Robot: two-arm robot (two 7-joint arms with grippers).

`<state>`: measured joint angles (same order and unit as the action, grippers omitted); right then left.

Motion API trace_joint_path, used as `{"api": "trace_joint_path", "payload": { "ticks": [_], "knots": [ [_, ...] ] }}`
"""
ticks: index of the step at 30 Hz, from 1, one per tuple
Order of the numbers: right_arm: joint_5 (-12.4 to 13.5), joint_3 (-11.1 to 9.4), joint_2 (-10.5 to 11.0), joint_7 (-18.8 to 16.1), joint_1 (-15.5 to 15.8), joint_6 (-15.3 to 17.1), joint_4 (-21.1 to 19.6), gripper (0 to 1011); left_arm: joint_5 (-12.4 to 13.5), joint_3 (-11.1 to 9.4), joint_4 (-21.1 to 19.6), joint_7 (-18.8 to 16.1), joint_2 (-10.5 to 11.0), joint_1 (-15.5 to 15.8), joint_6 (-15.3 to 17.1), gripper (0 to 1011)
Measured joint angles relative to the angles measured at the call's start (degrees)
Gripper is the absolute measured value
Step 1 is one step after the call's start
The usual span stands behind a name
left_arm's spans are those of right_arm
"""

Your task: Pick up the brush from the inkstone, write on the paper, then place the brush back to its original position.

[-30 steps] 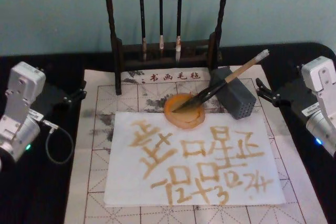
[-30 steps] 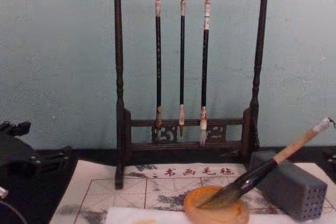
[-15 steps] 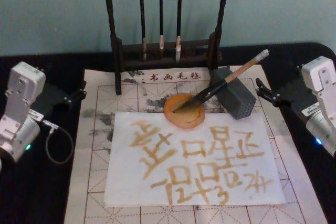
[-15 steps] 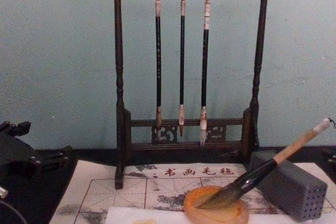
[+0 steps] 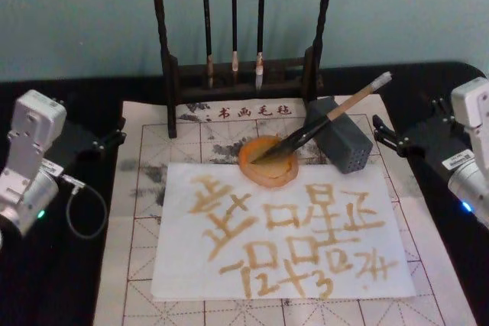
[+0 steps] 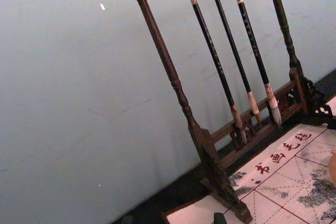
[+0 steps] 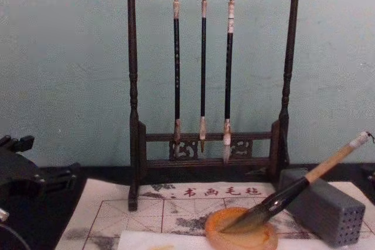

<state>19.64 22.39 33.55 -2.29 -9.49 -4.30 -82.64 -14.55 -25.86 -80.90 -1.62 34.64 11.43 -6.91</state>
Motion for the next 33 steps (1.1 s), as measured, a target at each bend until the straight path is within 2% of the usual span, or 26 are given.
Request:
{"api": "trace_joint_path", "payload": {
  "ticks": [1,7,11,17,23,30,33],
  "knots": [
    [0.0,0.0,0.0,0.0,0.0,0.0,0.0,1000,0.0,0.0,0.0,0.0,0.0,0.0,0.0,1001],
    [7.8,-3.3,-1.6,-3.9,1.2,5.1,-1.6,1000,0.0,0.0,0.0,0.0,0.0,0.0,0.0,1001],
    [14.1,-6.2,-4.0,-5.5,1.3,10.1,-2.1,1000,0.0,0.0,0.0,0.0,0.0,0.0,0.0,1001],
    [20.5,-9.3,-7.3,-6.1,0.9,15.7,-2.2,1000,0.0,0.0,0.0,0.0,0.0,0.0,0.0,1001],
    [27.4,-11.8,-11.2,-4.3,-0.8,22.3,-1.5,1000,0.0,0.0,0.0,0.0,0.0,0.0,0.0,1001],
    [33.1,-13.1,-14.2,-0.4,-2.8,26.7,-0.4,1000,0.0,0.0,0.0,0.0,0.0,0.0,0.0,1001],
    [34.4,-13.3,-15.1,0.7,-3.5,27.5,0.2,1000,0.0,0.0,0.0,0.0,0.0,0.0,0.0,1001]
  ]
}}
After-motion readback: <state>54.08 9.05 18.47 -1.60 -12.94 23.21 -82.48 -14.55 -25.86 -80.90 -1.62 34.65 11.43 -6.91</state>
